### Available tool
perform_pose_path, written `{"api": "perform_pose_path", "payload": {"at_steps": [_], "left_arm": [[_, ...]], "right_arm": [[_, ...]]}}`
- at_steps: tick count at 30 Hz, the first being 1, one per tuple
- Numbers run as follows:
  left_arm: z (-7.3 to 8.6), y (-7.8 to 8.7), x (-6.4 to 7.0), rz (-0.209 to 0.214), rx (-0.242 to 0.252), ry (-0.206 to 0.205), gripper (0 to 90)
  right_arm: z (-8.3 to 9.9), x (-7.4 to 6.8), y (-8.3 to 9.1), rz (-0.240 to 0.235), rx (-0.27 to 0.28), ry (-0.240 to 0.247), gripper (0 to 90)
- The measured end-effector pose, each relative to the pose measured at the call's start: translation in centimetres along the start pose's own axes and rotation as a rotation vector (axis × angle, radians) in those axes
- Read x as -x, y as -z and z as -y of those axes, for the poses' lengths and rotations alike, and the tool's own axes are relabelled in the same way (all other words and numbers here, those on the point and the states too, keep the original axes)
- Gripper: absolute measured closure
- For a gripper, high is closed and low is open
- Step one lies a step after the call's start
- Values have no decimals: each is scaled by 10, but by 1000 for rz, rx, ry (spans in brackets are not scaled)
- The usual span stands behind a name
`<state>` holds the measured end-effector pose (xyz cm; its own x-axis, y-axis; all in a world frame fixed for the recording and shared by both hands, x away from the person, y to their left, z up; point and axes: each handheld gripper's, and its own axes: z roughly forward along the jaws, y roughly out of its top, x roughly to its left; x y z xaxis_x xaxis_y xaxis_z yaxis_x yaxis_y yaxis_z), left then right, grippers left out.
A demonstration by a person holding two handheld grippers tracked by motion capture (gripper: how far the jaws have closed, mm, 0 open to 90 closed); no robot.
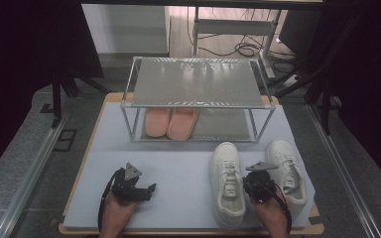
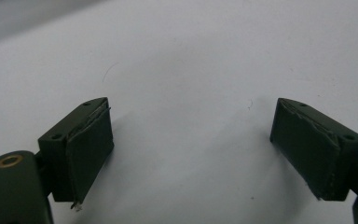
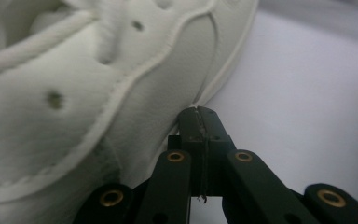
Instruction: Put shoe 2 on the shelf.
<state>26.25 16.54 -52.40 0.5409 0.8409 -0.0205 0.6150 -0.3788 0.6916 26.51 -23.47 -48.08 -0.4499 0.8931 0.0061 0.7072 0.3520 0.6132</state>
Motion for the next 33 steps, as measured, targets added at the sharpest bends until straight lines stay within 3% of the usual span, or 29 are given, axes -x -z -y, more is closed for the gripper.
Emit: {"api": "perform_pose_path", "payload": {"at_steps": [5, 6, 16, 21, 25, 33], "left_arm": [[0, 0, 0, -2, -1, 0, 130], [0, 0, 0, -2, -1, 0, 130], [0, 0, 0, -2, -2, -1, 130], [0, 0, 0, -3, -1, -2, 131], [0, 0, 0, -2, -1, -2, 131], [0, 0, 0, -2, 0, -3, 131]], "right_arm": [[-8, -12, -10, -39, 14, 22, 900], [-12, -14, -14, -67, 20, 24, 900], [-26, -19, -33, -160, 57, 35, 900], [-31, -20, -39, -189, 64, 76, 900], [-30, -14, -33, -190, 79, 72, 877], [-23, -4, -10, -235, 101, 77, 782]]}}
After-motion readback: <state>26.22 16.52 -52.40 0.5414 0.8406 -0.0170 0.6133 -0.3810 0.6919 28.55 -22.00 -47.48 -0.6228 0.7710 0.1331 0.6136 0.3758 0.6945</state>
